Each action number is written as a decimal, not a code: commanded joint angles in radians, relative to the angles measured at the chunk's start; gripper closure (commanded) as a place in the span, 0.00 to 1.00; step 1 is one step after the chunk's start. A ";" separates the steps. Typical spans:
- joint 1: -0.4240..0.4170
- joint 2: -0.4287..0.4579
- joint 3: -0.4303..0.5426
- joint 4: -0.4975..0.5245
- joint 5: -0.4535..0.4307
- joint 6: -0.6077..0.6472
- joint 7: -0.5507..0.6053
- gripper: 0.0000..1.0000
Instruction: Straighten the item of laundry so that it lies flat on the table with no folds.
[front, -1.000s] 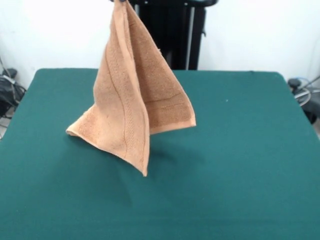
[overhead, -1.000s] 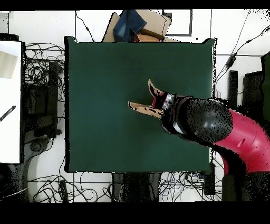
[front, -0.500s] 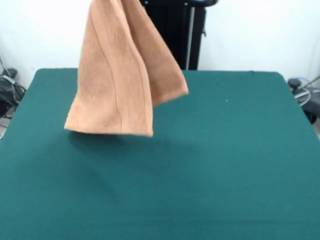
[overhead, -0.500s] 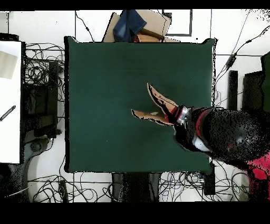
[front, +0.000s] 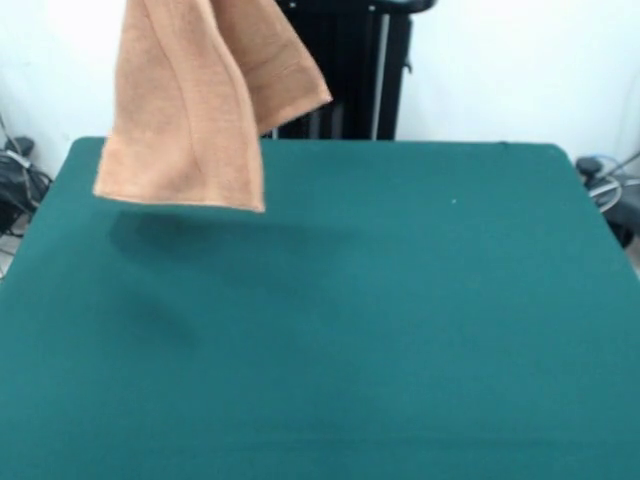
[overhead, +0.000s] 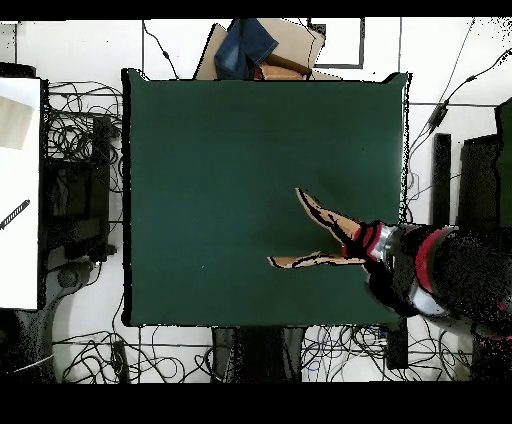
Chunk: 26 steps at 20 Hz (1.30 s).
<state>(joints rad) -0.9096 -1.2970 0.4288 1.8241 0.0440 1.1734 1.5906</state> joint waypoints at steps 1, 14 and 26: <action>0.005 -0.004 0.058 0.082 0.040 -0.010 -0.236 1.00; 0.084 0.093 0.060 0.184 -0.021 -0.297 -0.153 1.00; 0.109 0.236 0.070 0.230 -0.095 -0.499 -0.116 1.00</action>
<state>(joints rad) -0.8257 -1.1465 0.4319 1.9020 -0.0133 0.7248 1.5231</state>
